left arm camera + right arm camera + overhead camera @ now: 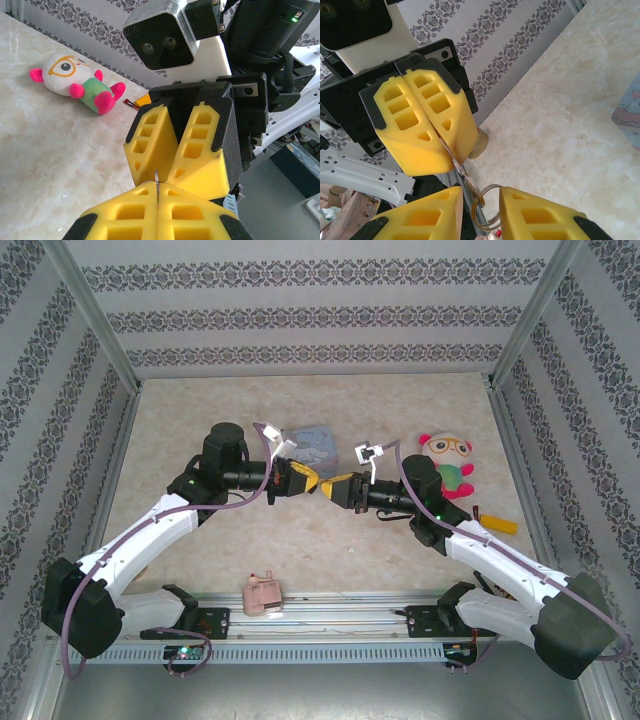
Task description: Unlock a padlock with a key
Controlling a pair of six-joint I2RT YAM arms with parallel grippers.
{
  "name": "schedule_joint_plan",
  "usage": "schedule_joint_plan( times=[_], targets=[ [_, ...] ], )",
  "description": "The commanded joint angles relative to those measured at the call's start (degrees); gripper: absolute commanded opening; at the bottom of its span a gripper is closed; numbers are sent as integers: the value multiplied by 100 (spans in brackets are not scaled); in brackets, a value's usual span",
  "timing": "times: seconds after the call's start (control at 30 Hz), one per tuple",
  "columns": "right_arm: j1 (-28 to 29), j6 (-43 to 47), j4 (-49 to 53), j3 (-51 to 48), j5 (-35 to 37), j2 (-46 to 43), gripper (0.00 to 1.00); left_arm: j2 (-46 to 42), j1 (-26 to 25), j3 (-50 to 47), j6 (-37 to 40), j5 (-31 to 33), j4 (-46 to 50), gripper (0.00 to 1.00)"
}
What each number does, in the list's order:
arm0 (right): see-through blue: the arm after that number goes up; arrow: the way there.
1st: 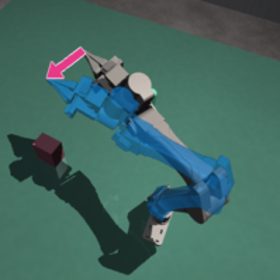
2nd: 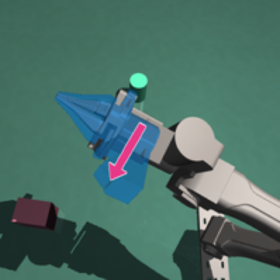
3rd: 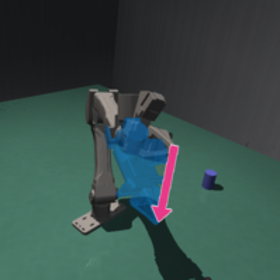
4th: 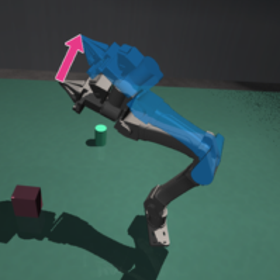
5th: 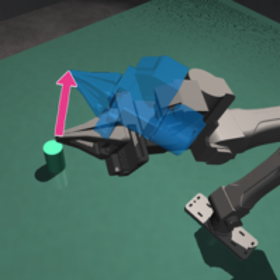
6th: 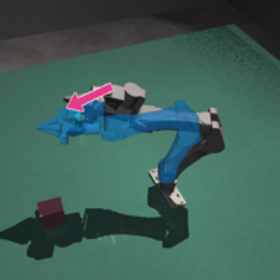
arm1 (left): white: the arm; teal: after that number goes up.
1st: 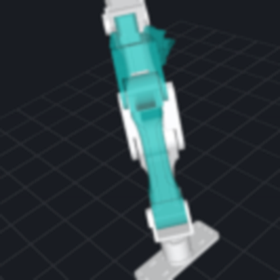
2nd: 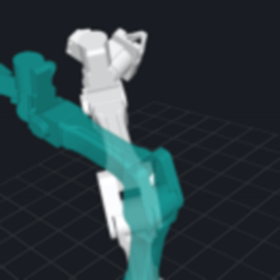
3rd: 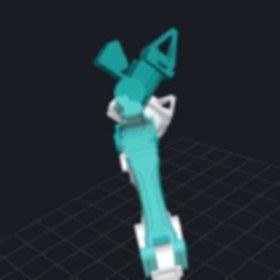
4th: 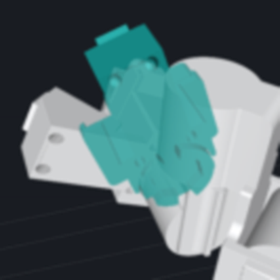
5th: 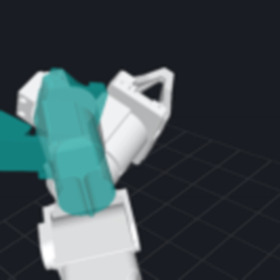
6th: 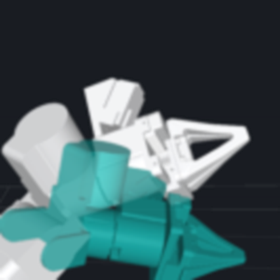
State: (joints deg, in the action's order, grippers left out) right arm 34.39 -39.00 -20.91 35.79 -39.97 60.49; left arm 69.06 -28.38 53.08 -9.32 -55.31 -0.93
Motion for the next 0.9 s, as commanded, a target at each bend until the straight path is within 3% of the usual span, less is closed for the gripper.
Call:
schedule_joint_plan(
  times=[0.0, 0.23, 0.7, 0.87],
  targets=[
    [48, 88, -274, 95, -103, -44, 28, 3, 90, -56, -59, -183, -285, 0],
    [50, 86, -300, 130, -170, -5, 27, 11, 115, -92, -120, -200, -350, 0],
    [42, 104, -427, 78, -336, -24, 3, 123, 218, -140, -546, -304, -763, 0],
    [42, 112, -449, 47, -380, -74, 1, 205, 228, -180, -763, -375, -1003, 0]
  ],
)
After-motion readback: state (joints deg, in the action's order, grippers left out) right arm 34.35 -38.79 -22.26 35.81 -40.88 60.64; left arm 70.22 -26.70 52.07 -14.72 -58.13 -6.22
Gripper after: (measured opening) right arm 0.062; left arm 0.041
